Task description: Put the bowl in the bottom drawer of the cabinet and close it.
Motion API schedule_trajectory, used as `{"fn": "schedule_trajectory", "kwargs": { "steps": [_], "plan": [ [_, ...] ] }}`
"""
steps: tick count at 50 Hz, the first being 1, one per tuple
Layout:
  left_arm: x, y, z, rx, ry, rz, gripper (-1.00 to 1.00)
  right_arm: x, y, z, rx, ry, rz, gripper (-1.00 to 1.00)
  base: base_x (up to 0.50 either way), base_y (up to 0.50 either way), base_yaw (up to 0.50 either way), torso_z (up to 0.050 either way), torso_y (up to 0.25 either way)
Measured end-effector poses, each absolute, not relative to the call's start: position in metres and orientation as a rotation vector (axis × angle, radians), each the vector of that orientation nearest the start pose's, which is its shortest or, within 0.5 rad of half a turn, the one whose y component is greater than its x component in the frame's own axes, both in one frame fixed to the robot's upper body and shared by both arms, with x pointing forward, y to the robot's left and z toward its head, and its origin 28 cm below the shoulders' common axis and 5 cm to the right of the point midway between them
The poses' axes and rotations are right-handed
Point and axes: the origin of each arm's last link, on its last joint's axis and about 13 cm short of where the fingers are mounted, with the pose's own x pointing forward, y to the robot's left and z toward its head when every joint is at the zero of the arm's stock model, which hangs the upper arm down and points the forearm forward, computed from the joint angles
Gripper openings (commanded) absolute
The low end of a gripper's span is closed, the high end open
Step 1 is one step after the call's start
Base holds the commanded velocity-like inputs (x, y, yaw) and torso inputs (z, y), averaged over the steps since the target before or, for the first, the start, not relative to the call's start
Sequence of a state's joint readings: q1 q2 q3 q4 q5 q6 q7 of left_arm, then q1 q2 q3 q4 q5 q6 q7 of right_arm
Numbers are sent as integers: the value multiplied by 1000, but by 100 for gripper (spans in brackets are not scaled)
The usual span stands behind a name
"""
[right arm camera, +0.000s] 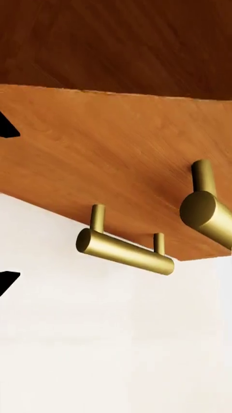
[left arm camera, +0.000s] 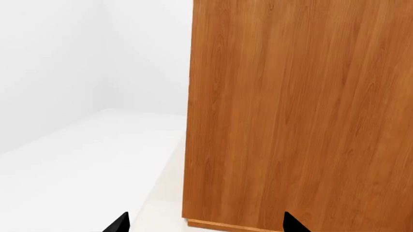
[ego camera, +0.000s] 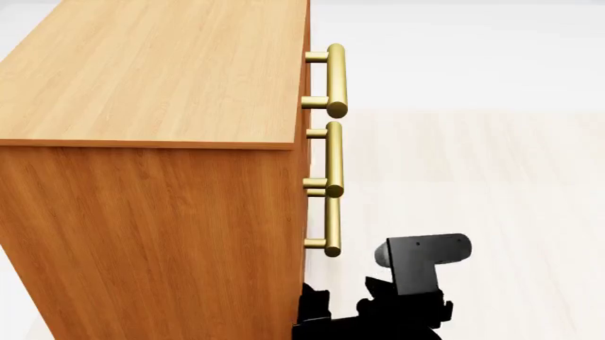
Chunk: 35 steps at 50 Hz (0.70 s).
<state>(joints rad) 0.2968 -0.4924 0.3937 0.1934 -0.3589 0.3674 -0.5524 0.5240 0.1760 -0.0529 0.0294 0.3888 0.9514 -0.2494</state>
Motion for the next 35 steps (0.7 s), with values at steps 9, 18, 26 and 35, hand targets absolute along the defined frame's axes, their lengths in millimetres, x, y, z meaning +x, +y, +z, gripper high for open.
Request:
{"fn": "schedule_trajectory", "kwargs": {
  "steps": [9, 18, 26, 35],
  "plan": [
    [125, 230, 17, -77, -62, 113, 100, 294, -131, 97, 220, 481, 501, 100, 0, 0, 0, 0, 0],
    [125, 230, 18, -79, -60, 116, 100, 290, -140, 101, 211, 489, 564, 100, 0, 0, 0, 0, 0],
    [125, 230, 17, -77, -60, 115, 100, 289, -144, 103, 180, 457, 494, 100, 0, 0, 0, 0, 0],
    [124, 229, 17, -62, -71, 106, 100, 281, -161, 106, 121, 403, 306, 100, 0, 0, 0, 0, 0]
  ]
}}
